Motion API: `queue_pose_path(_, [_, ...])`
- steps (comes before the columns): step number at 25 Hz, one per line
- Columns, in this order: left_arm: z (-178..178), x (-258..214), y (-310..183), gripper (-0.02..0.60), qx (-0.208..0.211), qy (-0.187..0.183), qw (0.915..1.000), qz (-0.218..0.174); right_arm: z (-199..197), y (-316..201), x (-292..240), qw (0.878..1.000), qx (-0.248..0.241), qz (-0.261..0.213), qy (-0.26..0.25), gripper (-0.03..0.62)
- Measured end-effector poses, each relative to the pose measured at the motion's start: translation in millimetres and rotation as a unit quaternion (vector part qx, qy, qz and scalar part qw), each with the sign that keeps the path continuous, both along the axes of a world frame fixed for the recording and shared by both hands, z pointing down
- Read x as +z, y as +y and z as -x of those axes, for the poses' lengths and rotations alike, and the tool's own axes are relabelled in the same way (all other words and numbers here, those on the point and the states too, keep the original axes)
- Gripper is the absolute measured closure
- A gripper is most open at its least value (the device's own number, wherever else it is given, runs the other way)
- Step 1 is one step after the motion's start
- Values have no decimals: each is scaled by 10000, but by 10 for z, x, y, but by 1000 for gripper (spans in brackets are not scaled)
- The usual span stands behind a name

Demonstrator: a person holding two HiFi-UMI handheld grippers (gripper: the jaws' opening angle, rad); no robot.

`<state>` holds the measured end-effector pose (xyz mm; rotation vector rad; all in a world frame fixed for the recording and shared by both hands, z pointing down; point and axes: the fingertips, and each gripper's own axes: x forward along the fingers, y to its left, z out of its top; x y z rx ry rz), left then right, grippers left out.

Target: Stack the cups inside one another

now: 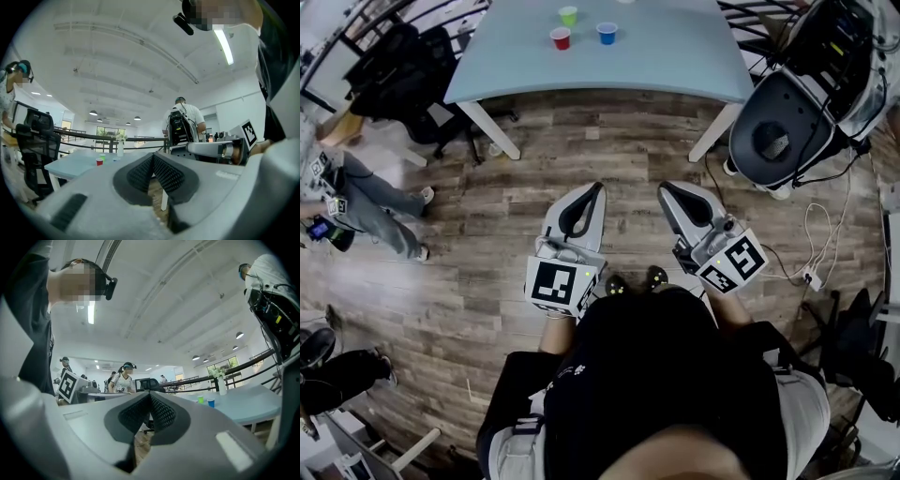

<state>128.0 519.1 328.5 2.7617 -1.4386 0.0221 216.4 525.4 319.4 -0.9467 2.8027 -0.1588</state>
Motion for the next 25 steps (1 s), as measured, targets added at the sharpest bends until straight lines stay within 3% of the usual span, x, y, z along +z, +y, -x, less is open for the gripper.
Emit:
queue_pose_path(17, [465,309,-473,597,-276,155,9991,277,251,-605,233,9999,-31,127,103,591])
queue_pose_path(25, [589,298,-1109,597,-670,78,9975,187,205,-1416,208,9998,-179,-44,-7,591])
